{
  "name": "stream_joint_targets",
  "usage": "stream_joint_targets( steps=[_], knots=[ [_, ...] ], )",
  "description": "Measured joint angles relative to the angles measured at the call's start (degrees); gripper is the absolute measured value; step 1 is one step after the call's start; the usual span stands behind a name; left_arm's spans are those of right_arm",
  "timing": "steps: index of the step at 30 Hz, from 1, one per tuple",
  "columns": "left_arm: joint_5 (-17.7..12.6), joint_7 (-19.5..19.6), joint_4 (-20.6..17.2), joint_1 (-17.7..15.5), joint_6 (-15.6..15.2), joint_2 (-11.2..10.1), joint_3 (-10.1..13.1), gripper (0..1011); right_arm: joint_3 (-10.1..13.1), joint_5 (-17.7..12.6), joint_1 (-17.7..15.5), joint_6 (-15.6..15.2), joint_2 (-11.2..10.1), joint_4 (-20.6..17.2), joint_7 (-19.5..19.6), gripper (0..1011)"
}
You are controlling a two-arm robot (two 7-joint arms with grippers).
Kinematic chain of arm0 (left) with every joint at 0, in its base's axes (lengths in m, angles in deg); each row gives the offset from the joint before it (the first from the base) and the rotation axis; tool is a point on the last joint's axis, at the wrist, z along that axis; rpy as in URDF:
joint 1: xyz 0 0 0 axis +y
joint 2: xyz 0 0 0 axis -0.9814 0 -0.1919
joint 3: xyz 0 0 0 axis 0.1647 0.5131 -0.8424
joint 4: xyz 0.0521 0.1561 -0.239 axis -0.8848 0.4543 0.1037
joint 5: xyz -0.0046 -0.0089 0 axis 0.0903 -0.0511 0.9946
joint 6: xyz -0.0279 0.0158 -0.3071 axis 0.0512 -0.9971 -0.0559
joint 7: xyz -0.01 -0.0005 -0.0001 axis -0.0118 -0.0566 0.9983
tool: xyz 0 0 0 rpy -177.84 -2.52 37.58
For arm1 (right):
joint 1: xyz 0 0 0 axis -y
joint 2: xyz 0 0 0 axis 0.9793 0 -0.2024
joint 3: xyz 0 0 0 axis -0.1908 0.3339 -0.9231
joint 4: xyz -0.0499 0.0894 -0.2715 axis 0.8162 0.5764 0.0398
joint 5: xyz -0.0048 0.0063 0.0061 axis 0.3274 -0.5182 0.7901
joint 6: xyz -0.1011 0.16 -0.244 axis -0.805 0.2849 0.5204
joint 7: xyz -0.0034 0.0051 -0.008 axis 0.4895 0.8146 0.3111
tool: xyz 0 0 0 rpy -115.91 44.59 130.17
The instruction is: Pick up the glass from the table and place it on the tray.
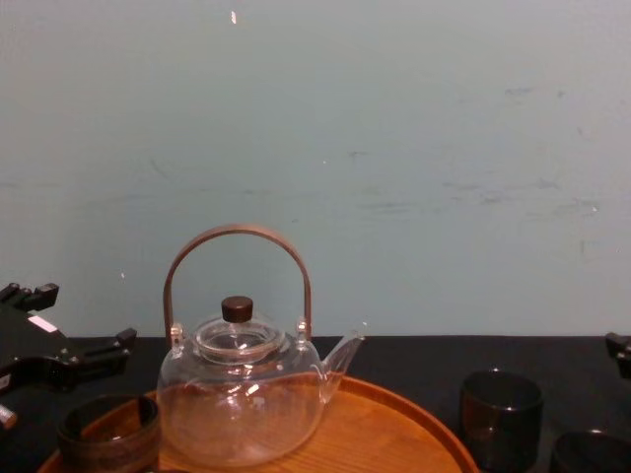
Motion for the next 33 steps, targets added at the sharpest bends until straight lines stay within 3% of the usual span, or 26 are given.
stream_joint_targets(
  steps=[33],
  knots=[
    [0.0,0.0,0.0,0.0,0.0,0.0,0.0,1001,0.0,0.0,0.0,0.0,0.0,0.0,0.0,1002]
  ],
)
